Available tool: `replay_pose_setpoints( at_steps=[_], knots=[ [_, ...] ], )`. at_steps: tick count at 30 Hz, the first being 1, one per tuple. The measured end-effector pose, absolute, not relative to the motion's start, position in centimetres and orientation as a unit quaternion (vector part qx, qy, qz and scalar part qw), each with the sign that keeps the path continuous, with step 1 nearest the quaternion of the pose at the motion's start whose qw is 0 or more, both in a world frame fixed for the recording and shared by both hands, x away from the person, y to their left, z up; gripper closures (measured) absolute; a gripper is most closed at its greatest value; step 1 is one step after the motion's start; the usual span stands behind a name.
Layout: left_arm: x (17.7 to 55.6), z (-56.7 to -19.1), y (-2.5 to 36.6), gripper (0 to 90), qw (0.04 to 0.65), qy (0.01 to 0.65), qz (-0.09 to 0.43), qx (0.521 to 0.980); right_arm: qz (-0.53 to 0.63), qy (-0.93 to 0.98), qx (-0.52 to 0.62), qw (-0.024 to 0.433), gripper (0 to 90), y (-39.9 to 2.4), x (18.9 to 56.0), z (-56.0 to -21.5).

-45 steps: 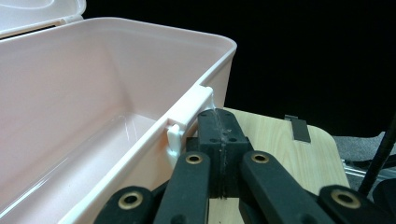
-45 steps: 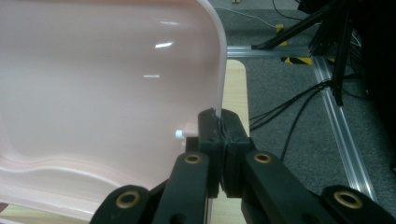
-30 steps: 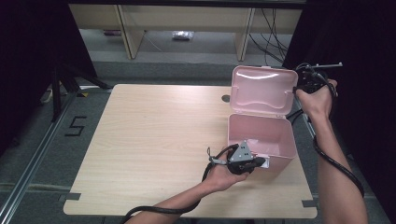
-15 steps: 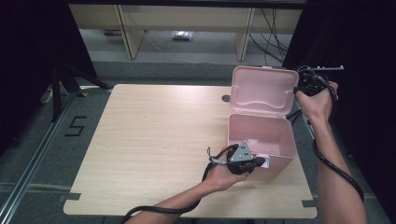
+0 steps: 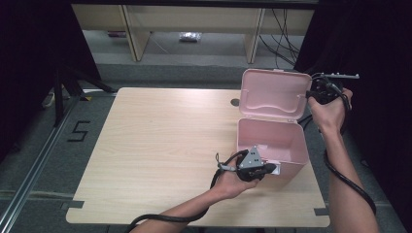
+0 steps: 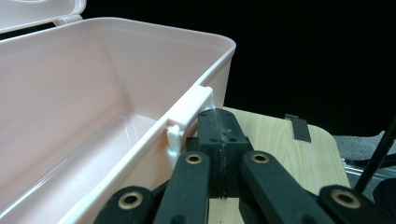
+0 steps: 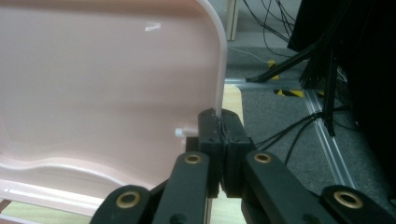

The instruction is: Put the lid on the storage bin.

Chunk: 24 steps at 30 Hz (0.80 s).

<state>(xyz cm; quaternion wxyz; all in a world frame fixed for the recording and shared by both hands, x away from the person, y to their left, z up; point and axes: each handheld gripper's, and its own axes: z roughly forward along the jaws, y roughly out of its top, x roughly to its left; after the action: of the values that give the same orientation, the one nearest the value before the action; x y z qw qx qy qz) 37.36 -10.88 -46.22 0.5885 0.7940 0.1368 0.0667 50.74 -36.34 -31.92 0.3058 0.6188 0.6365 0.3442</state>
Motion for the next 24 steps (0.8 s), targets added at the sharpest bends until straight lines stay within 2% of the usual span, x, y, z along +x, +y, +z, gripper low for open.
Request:
replay_pose_setpoints(
  at_steps=[4,6,13,24],
  knots=[
    [37.4,-46.2,-10.9,90.0,0.590,0.138,0.066,0.793,0.346,0.638,0.608,0.322,90.0,-36.5,50.5,-32.1],
    [37.4,-46.3,-10.9,90.0,0.592,0.137,0.066,0.792,0.351,0.629,0.620,0.311,90.0,-36.2,50.2,-32.1],
    [37.4,-46.3,-10.9,90.0,0.593,0.137,0.065,0.790,0.350,0.637,0.602,0.330,89.9,-36.4,50.0,-32.2],
    [37.4,-46.3,-10.9,90.0,0.594,0.137,0.064,0.790,0.359,0.629,0.606,0.329,89.9,-36.2,49.4,-32.3]
  ],
)
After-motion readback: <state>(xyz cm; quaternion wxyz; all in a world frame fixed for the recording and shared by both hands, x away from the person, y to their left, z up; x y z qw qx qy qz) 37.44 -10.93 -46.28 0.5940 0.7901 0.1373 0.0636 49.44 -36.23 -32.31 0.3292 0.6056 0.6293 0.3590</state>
